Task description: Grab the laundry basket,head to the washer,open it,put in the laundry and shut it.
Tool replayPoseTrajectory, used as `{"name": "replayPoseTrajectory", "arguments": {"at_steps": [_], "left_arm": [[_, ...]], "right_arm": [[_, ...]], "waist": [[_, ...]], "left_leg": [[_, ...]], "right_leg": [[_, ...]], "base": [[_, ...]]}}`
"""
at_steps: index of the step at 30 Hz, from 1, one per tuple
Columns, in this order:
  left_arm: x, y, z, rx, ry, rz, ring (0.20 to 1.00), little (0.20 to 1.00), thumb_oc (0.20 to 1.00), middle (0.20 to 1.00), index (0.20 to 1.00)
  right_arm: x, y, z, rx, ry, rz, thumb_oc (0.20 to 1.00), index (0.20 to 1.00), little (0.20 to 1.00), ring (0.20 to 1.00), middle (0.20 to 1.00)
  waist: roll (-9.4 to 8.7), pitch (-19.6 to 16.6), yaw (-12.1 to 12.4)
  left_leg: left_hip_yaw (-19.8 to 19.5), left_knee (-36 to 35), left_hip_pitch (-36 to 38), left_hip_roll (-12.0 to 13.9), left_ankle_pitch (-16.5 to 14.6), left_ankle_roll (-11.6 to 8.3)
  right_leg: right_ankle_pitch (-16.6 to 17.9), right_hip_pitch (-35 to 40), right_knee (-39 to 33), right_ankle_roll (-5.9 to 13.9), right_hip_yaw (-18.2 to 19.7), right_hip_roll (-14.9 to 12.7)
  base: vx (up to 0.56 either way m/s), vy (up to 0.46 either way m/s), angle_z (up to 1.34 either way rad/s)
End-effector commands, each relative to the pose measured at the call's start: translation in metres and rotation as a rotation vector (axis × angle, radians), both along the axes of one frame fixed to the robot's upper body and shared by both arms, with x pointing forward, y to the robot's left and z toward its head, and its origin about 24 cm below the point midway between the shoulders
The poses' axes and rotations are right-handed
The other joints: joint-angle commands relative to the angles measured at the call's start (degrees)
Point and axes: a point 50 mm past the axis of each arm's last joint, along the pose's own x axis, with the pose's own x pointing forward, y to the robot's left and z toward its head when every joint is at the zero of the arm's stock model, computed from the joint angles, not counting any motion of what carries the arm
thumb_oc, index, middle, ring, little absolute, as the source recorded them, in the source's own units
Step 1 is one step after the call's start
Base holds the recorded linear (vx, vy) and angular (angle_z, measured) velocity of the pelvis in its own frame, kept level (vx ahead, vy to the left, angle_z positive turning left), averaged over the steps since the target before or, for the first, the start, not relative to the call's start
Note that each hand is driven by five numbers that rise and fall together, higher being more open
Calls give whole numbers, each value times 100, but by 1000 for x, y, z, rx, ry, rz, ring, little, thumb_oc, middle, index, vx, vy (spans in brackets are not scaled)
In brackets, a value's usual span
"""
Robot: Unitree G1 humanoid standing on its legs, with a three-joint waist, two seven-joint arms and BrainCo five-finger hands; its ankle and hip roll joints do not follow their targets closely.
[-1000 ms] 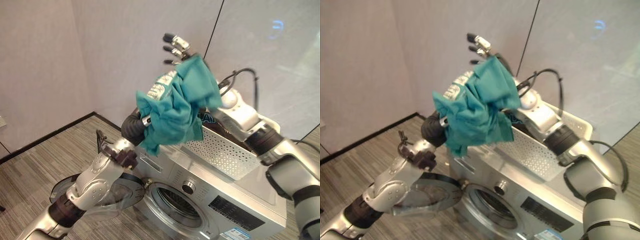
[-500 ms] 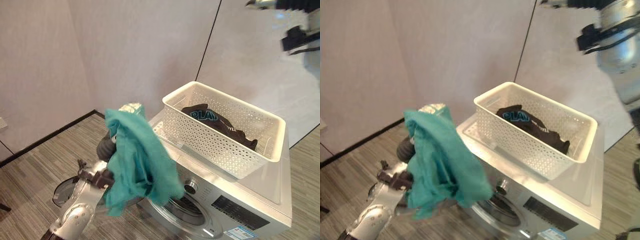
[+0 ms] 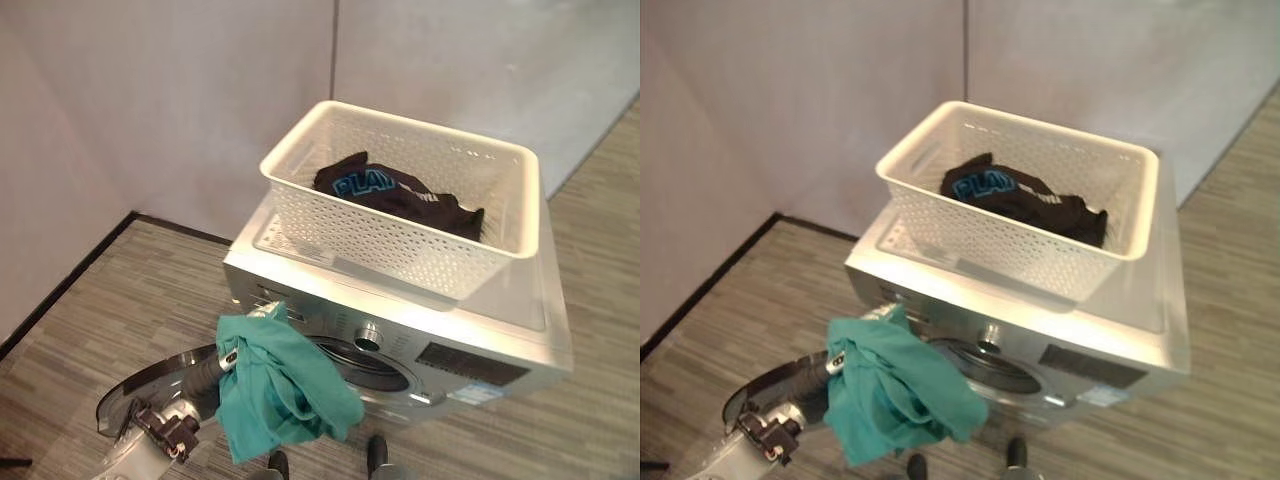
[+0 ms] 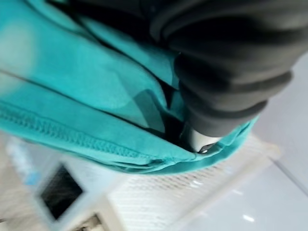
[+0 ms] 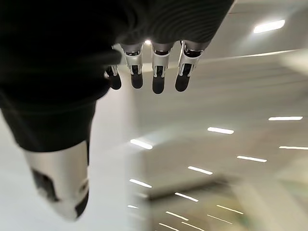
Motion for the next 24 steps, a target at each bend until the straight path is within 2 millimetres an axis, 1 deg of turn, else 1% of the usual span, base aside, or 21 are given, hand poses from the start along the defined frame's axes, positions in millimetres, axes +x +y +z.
{"name": "replayPoseTrajectory", "arguments": {"at_steps": [1, 2, 3, 4, 6, 7, 9, 10, 11, 12, 14, 15, 16, 17, 19, 20, 21, 22, 23, 24], "left_arm": [[11, -4, 31, -23, -155, -102, 200, 200, 200, 200, 200], [13, -6, 30, -28, -157, -111, 200, 200, 200, 200, 200], [17, -6, 28, -18, -158, -115, 200, 200, 200, 200, 200], [21, -6, 25, -25, -165, -99, 200, 200, 200, 200, 200], [19, -6, 20, -28, -154, -79, 200, 200, 200, 200, 200], [17, -8, 15, -35, -126, -78, 200, 200, 200, 200, 200], [14, -13, 9, -41, -99, -98, 200, 200, 200, 200, 200], [14, -14, 7, -32, -94, -108, 200, 200, 200, 200, 200], [15, -14, 7, -32, -95, -110, 200, 200, 200, 200, 200], [14, -17, 1, -30, -80, -116, 200, 200, 200, 200, 200], [16, -19, -4, -13, -73, -129, 200, 200, 200, 200, 200], [17, -22, -6, -14, -66, -134, 200, 200, 200, 200, 200], [17, -23, -7, -14, -67, -135, 200, 200, 200, 200, 200], [23, -29, -13, 6, -74, -158, 200, 200, 200, 200, 200], [25, -35, -15, -12, -78, -152, 200, 200, 200, 200, 200], [28, -40, -16, -2, -93, -174, 200, 200, 200, 200, 200], [31, -42, -16, 7, -102, -185, 200, 200, 200, 200, 200], [37, -45, -14, 3, -126, -180, 200, 200, 200, 200, 200], [37, -45, -15, 4, -126, -180, 200, 200, 200, 200, 200], [38, -45, -16, 6, -130, -168, 200, 200, 200, 200, 200]], "right_arm": [[-5, -16, 4, 64, -92, -28, 1000, 1000, 1000, 1000, 1000], [0, -19, -7, 122, -94, -21, 1000, 1000, 1000, 1000, 1000], [9, -19, -22, 174, -68, 1, 1000, 1000, 1000, 1000, 1000], [10, -23, -39, 239, -47, -7, 1000, 1000, 1000, 1000, 1000], [0, -37, -65, 364, -30, -59, 1000, 1000, 1000, 1000, 1000], [-1, -40, -81, 418, 9, -75, 1000, 1000, 1000, 1000, 1000], [-5, -44, -96, 471, 47, -100, 1000, 1000, 1000, 1000, 1000], [-8, -45, -108, 505, 76, -112, 1000, 1000, 1000, 1000, 1000], [-9, -46, -108, 506, 75, -112, 1000, 1000, 1000, 1000, 1000], [-15, -47, -126, 549, 114, -143, 1000, 1000, 1000, 1000, 1000], [-24, -50, -145, 647, 96, -167, 1000, 1000, 1000, 1000, 1000], [-28, -50, -156, 681, 106, -187, 1000, 1000, 1000, 1000, 1000], [-28, -50, -155, 680, 104, -187, 1000, 1000, 1000, 1000, 1000], [-36, -47, -178, 738, 172, -211, 1000, 1000, 1000, 1000, 1000], [-47, -46, -196, 778, 254, -251, 1000, 1000, 1000, 1000, 1000], [-51, -42, -214, 827, 346, -267, 1000, 1000, 1000, 1000, 1000], [-51, -37, -226, 853, 397, -266, 1000, 1000, 1000, 1000, 1000], [-56, -28, -244, 908, 438, -255, 1000, 1000, 1000, 1000, 1000], [-57, -28, -244, 909, 437, -255, 1000, 1000, 1000, 1000, 1000], [-68, -25, -257, 946, 497, -274, 1000, 1000, 1000, 1000, 1000]], "waist": [[-145, -23, 351], [-164, 32, 467], [-192, 66, 538], [-241, 124, 531], [-266, 198, 589], [-257, 279, 585], [-238, 434, 501], [-208, 518, 444], [-201, 510, 427], [-158, 638, 365], [-110, 707, 321], [-100, 728, 312], [-89, 713, 301], [-115, 822, 249], [-182, 790, 191], [-241, 867, 147], [-239, 904, 105], [-260, 977, 19], [-264, 974, 24], [-265, 1017, 5]], "left_leg": [[-219, 1117, -611, 93, -673, 232], [-94, 1223, -788, 157, -615, 199], [-102, 1296, -929, 169, -587, 179], [-150, 1258, -932, 154, -535, 146], [-178, 1267, -869, 243, -471, 53], [-253, 1251, -903, 332, -365, -16], [-364, 1266, -1070, 447, -212, -126], [-445, 1223, -1167, 520, -76, -197], [-479, 1211, -1187, 525, -54, -212], [-602, 983, -1258, 631, 207, -299], [-771, 496, -1354, 798, 621, -401], [-783, 366, -1372, 832, 693, -401], [-797, 312, -1372, 832, 731, -407], [-752, 399, -1496, 776, 764, -422], [-706, 671, -1428, 544, 391, -328], [-797, 1040, -1344, 247, -126, -235], [-831, 979, -1274, 177, -198, -191], [-825, 1092, -1269, 70, -294, -132], [-821, 1109, -1282, 64, -297, -126], [-780, 1251, -1299, 22, -402, -100]], "right_leg": [[-413, -141, 660, 307, 139, -53], [-538, -143, 732, 241, -154, -70], [-653, -97, 743, 203, -232, -32], [-730, -85, 618, 125, -109, 64], [-826, -84, 687, 31, -222, 129], [-931, -136, 805, -48, -220, 267], [-997, -254, 862, -120, -325, 364], [-1029, -327, 862, -164, -411, 443], [-1032, -337, 867, -178, -442, 453], [-1038, -460, 847, -244, -547, 602], [-1022, -595, 735, -282, -652, 730], [-1021, -635, 718, -294, -672, 760], [-1019, -650, 716, -300, -689, 762], [-979, -761, 734, -300, -795, 675], [-884, -829, 740, -284, -791, 540], [-783, -930, 726, -247, -652, 469], [-723, -974, 726, -218, -543, 482], [-651, -958, 713, -181, -408, 436], [-646, -963, 711, -176, -404, 429], [-661, -924, 742, -154, -345, 400]], "base": [[-306, -80, 1], [-283, -99, 1], [-212, -135, -75], [-87, -147, -88], [-42, -176, -17], [-106, -218, 23], [-181, -243, 14], [-149, -185, 46], [-205, -244, 71], [-188, -224, 65], [-209, -210, 47], [-103, -94, 45], [-137, -69, 47], [-121, -16, 35], [-113, 27, 17], [-96, 97, -9], [-88, 188, -11], [-25, 162, -12], [21, 174, -4], [16, 159, -13]]}}
